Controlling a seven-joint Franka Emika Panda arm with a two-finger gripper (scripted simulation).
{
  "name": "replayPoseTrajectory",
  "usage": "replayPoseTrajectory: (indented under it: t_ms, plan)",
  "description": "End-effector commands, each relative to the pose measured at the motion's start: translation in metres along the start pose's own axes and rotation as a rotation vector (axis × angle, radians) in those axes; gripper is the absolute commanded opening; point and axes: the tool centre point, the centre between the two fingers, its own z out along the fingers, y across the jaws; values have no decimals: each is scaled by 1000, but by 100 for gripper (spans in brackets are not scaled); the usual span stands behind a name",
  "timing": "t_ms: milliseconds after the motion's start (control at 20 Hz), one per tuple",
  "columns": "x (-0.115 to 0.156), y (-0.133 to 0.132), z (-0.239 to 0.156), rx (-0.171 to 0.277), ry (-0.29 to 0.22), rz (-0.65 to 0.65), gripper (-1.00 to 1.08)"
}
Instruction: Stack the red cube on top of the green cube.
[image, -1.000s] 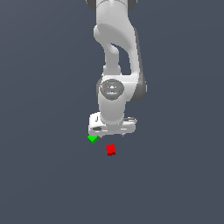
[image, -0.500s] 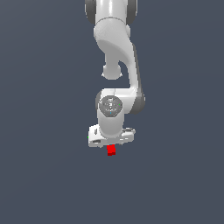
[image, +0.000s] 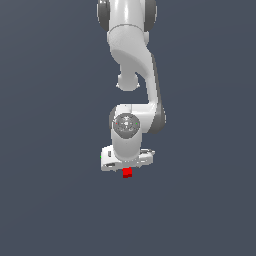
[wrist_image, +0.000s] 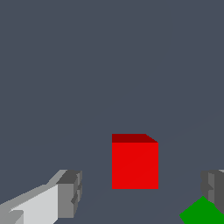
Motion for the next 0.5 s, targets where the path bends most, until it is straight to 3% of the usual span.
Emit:
replayPoseTrajectory:
  t_ms: [0,450]
  plan:
    - [0,0,0,0,0,0,100]
    - [-1,0,30,0,0,0,100]
